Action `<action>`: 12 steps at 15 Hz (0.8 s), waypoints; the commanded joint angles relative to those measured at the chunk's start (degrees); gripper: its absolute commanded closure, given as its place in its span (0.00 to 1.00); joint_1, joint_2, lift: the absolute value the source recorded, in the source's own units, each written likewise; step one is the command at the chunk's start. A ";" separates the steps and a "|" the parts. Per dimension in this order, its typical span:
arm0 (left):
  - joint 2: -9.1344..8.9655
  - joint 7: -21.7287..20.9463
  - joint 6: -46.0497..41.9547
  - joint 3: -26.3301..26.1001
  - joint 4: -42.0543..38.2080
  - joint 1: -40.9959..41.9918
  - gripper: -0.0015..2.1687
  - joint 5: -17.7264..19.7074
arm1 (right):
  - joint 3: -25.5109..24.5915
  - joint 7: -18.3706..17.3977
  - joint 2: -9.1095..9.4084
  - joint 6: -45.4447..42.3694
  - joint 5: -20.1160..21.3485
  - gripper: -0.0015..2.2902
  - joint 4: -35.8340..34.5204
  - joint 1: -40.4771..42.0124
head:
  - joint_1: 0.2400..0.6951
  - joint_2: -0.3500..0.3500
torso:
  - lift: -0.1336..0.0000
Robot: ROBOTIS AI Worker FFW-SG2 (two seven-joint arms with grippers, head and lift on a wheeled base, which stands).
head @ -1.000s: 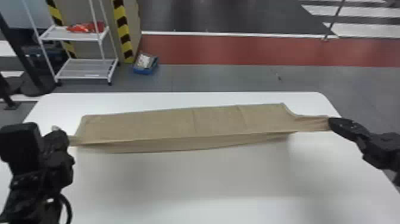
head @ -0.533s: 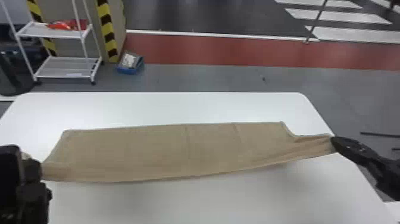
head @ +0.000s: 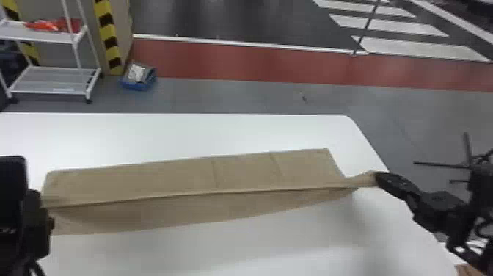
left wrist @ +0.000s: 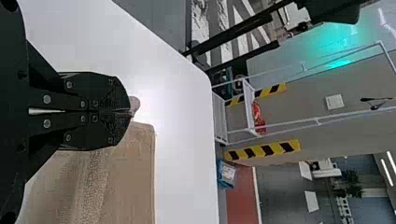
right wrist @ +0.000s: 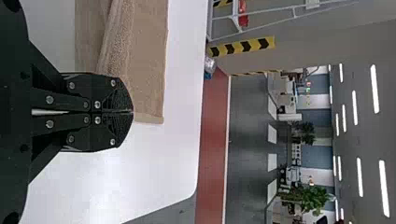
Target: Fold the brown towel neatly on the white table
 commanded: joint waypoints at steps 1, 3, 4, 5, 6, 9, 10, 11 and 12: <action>-0.03 -0.27 0.63 1.84 6.45 -5.79 0.54 0.30 | 2.78 -0.06 -0.40 0.50 2.38 0.57 6.07 -5.87 | 1.00 0.24 | 0.11; -0.03 -0.71 0.63 3.42 11.29 -9.65 0.54 0.48 | 4.63 -0.23 -0.49 0.67 3.34 0.57 8.88 -9.39 | 1.00 0.27 | 0.11; 0.06 -0.80 0.63 3.86 13.13 -11.06 0.54 0.65 | 4.98 -0.41 -0.40 1.20 3.43 0.57 9.85 -10.71 | 1.00 0.30 | 0.11; 0.06 -1.06 0.63 4.30 14.54 -12.03 0.54 0.65 | 5.24 -1.11 -0.40 1.37 3.43 0.57 10.73 -11.76 | 1.00 0.32 | 0.11; 0.06 -1.06 0.28 4.30 16.91 -13.78 0.54 0.65 | 5.59 -1.55 -0.49 1.37 3.96 0.57 12.84 -13.87 | 1.00 0.33 | 0.11; 0.50 -1.42 -2.01 4.56 23.68 -18.27 0.54 0.92 | 9.72 -1.73 -0.76 1.37 7.21 0.57 17.49 -18.62 | 1.00 0.35 | 0.11; 0.59 -1.86 -2.53 4.48 25.44 -19.41 0.54 0.92 | 10.87 -2.43 -0.67 1.20 7.74 0.56 18.55 -19.50 | 1.00 0.37 | 0.11; 0.59 -1.86 -3.24 4.56 27.37 -20.46 0.53 0.92 | 11.74 -2.87 -0.67 1.20 8.44 0.56 19.69 -20.46 | 1.00 0.37 | 0.11; 0.68 -1.94 -4.47 4.56 29.31 -21.25 0.51 0.83 | 13.06 -3.14 -0.67 0.67 9.23 0.50 20.57 -21.43 | 1.00 0.38 | 0.11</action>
